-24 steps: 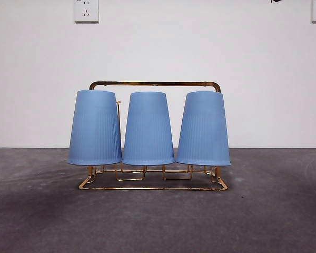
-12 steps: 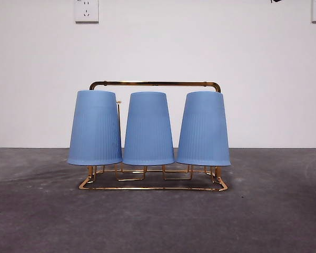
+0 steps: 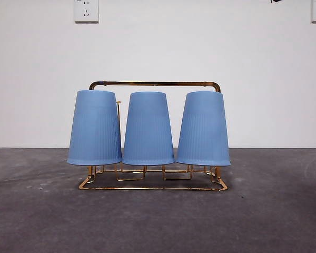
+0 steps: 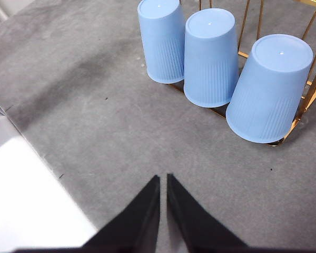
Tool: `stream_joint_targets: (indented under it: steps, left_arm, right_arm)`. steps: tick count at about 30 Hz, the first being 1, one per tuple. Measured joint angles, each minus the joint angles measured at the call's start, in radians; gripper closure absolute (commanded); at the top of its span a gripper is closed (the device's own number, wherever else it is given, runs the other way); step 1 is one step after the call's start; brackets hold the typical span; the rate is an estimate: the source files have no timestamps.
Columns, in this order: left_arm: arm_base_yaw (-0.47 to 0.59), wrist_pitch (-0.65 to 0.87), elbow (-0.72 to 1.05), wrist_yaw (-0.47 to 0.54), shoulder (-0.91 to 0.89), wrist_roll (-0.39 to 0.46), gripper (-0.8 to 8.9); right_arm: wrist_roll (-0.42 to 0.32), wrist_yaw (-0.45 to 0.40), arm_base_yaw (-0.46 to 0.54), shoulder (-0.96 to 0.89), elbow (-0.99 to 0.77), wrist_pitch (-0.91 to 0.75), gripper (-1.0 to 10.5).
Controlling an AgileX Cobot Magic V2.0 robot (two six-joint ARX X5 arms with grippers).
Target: Pick the top cup and place it on cupholder, pick up the mid cup and place it on cupholder, last pick the bottom cup and place it on cupholder.
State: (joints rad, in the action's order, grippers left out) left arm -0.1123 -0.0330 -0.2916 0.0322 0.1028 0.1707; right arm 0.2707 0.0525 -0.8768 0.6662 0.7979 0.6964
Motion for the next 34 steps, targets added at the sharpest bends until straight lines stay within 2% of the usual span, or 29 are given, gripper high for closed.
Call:
stream_joint_targets:
  steps: [8,19,28,34]
  left_arm:
    - [0.021,-0.018,0.155,0.000,-0.096,-0.025,8.05]
    - [0.023,-0.043,0.259,0.003,-0.098,-0.028,8.05]
    - [0.023,-0.114,0.259,0.003,-0.099,-0.032,8.05]
    - [0.023,-0.143,0.259,0.003,-0.098,-0.065,8.05]
  right_arm:
    - [0.000,0.000,0.000,0.000,0.000,0.000,9.3]
    - [0.000,0.000,0.000,0.000,0.000,0.000,9.3]
    - [0.000,0.000,0.000,0.000,0.000,-0.003,9.3]
    - [0.000,0.000,0.000,0.000,0.000,-0.004,9.3]
